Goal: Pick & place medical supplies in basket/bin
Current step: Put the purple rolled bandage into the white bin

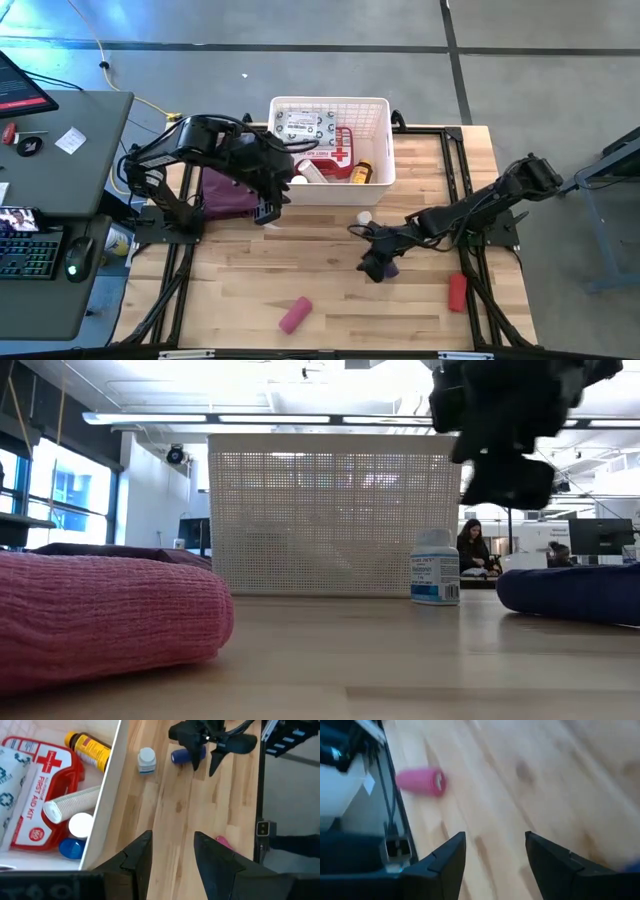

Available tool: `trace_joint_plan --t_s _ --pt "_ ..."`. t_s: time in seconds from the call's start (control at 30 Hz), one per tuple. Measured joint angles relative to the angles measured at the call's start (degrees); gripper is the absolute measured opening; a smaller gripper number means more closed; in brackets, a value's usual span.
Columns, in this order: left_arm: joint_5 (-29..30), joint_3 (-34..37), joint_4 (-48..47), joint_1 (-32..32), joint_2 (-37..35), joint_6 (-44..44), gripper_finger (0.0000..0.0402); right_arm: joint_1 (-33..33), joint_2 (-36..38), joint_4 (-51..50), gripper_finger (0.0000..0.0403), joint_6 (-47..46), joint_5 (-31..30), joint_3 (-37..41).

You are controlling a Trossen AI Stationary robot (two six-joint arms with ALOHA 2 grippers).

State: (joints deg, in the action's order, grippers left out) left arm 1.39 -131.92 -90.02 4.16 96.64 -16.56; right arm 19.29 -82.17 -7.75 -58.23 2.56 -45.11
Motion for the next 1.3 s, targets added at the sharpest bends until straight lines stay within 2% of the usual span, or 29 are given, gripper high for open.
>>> trace_joint_plan --t_s 0.13,0.27,0.47,0.57,0.63,0.83,0.97,1.13,1.3 --pt "-0.01 0.0 0.0 0.0 0.0 -4.37 0.0177 -0.53 0.02 2.21 0.0188 0.82 -3.97 -0.05" --pt "-0.74 0.0 0.0 0.0 0.0 -9.43 0.0177 0.41 0.02 -1.84 0.0186 0.84 -4.9 -0.3" --pt "1.51 0.0 0.0 1.93 0.0 -16.52 0.0177 4.87 -0.48 -24.56 0.0186 3.82 -12.27 -8.1" --pt "3.98 0.0 0.0 3.54 0.0 -18.86 0.0177 5.9 -1.03 -33.52 0.0186 0.9 -15.66 -11.25" --pt "4.95 0.0 0.02 4.37 0.0 -19.48 0.0177 5.85 -1.34 -35.76 0.019 -1.66 -15.38 -11.34" --pt "5.63 0.0 0.02 4.5 0.0 -19.35 0.0177 4.79 -1.73 -34.09 0.0231 -9.0 -9.45 -6.8" --pt "5.85 0.0 0.02 4.48 0.0 -16.74 0.0177 3.69 -1.83 -33.56 0.0255 -9.49 -8.14 -4.68" --pt "5.81 0.0 0.0 4.48 0.0 -13.44 0.0177 1.9 -3.22 -29.35 0.0259 -10.79 -7.91 -3.53" --pt "5.81 0.0 0.01 4.48 0.0 -11.04 0.0177 1.23 -8.82 -22.72 0.026 -11.42 -4.93 -3.65"
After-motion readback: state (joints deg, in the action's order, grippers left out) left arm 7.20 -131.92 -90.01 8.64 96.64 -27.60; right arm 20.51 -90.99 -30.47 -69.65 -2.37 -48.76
